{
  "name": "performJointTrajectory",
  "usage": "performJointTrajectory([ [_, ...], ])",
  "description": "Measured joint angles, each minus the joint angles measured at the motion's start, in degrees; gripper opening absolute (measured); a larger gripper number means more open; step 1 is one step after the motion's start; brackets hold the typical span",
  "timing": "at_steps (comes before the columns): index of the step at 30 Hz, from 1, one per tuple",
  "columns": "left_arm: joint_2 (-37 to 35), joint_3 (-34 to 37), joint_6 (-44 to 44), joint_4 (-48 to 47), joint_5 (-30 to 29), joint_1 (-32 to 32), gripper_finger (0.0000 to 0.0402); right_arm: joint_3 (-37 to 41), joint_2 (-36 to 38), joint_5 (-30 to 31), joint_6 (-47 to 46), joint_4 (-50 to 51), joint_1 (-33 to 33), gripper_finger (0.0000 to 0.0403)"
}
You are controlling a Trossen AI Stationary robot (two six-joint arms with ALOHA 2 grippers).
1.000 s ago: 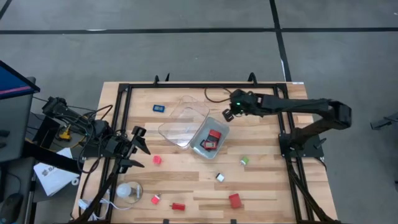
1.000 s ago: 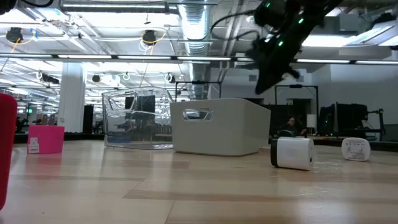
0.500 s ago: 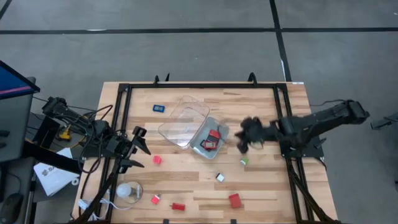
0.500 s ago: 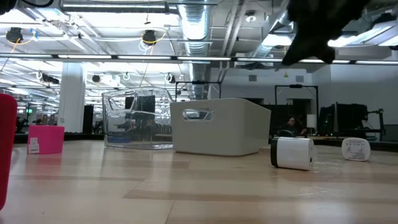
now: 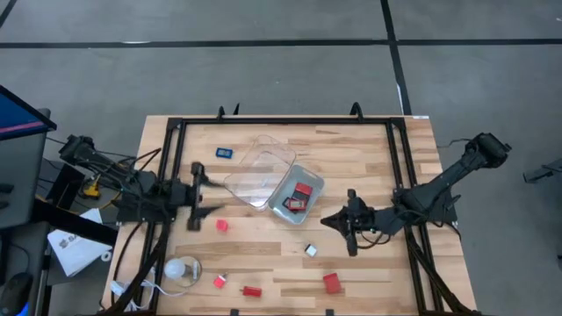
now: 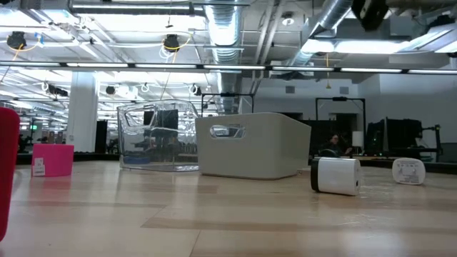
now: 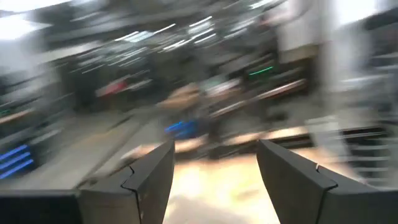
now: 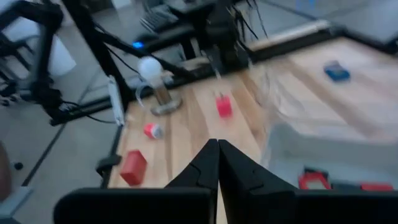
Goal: Pick & Place Office items
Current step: Put the blue digital timer into the gray bin
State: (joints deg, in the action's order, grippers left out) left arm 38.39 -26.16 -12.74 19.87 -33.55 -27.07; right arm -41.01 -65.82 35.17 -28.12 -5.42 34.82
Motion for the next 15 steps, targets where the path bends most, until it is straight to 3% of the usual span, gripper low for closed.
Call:
performJointTrajectory([
  [4, 3.0, -2.2, 2.2, -2.3, -18.1, 0.0, 0.0210, 0.0, 0.3, 0.0, 3.6, -3.6, 0.0, 0.0026],
  [9, 6.6, -8.5, 5.1, -3.0, -20.8, 0.6, 0.0194, 0.0, 0.6, 0.0, 4.1, -4.1, -0.1, 0.0084],
  [15, 10.5, -26.8, 3.3, -22.0, -27.5, 7.6, 0.0187, 0.0, 0.6, 0.1, 3.9, -4.7, 0.4, 0.0149],
])
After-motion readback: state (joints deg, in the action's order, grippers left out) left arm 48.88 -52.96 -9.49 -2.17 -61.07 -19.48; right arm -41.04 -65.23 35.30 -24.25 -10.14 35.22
